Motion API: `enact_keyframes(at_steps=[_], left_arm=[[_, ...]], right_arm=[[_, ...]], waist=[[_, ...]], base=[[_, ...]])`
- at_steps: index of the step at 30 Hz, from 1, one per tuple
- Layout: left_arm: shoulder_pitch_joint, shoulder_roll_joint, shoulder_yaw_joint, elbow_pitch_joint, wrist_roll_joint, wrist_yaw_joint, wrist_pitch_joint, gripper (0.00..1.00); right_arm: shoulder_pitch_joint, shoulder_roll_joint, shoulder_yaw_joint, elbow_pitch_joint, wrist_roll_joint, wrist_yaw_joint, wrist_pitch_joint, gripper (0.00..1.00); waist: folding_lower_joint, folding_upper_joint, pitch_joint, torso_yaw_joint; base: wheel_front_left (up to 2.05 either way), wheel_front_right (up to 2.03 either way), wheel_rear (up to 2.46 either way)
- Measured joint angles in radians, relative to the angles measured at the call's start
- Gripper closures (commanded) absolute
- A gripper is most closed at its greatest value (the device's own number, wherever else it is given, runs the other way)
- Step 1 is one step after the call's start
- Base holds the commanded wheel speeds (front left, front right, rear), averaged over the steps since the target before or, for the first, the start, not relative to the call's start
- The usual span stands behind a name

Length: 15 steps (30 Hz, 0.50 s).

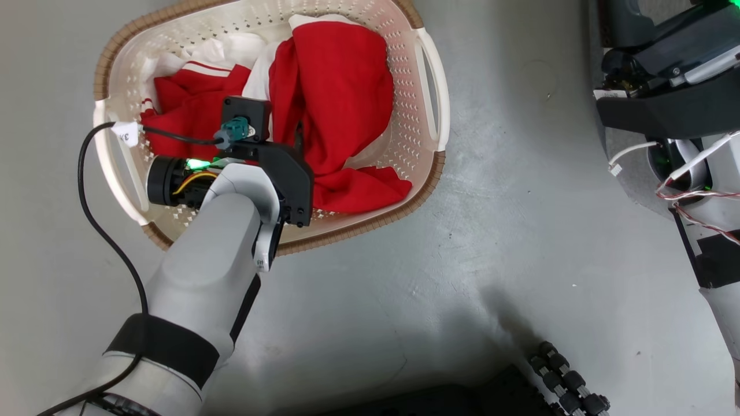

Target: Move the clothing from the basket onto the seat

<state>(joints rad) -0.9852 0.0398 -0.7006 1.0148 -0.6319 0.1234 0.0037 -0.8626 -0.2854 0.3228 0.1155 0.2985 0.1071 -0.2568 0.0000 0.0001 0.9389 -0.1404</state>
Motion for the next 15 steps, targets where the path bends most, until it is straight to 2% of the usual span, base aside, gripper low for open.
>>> enact_keyframes(at_steps=[15], left_arm=[[-0.064,0.000,0.007,0.051,-0.048,0.000,0.056,0.00]], right_arm=[[-0.013,0.046,0.007,-0.029,0.000,0.009,0.000,0.00]], waist=[[0.0000,0.0000,0.078,-0.039]], base=[[0.00,0.00,0.00]])
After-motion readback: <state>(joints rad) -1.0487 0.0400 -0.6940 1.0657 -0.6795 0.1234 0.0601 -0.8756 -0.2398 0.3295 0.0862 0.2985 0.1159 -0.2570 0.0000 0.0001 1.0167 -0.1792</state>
